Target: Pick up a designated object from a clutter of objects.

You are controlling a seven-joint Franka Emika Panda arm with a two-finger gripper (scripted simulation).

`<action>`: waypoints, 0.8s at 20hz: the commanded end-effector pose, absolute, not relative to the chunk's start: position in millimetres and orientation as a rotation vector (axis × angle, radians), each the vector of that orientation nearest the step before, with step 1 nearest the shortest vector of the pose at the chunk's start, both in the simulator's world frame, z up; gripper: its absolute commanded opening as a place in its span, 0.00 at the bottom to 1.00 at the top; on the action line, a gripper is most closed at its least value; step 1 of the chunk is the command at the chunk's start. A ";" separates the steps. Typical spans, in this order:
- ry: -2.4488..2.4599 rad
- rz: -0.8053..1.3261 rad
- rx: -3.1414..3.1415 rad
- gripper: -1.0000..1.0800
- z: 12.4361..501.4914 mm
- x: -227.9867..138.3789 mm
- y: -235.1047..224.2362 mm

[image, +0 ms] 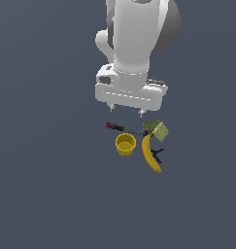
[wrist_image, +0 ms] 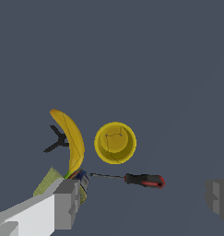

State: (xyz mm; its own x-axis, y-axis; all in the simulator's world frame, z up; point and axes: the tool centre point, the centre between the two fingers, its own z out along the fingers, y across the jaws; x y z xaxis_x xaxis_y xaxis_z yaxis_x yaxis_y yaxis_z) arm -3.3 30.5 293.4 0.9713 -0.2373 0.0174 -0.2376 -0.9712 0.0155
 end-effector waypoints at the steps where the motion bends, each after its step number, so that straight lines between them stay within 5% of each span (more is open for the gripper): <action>1: -0.439 0.025 3.092 0.96 285.0 -3.7 41.2; 16: -0.813 0.027 3.013 0.96 235.9 -13.8 104.9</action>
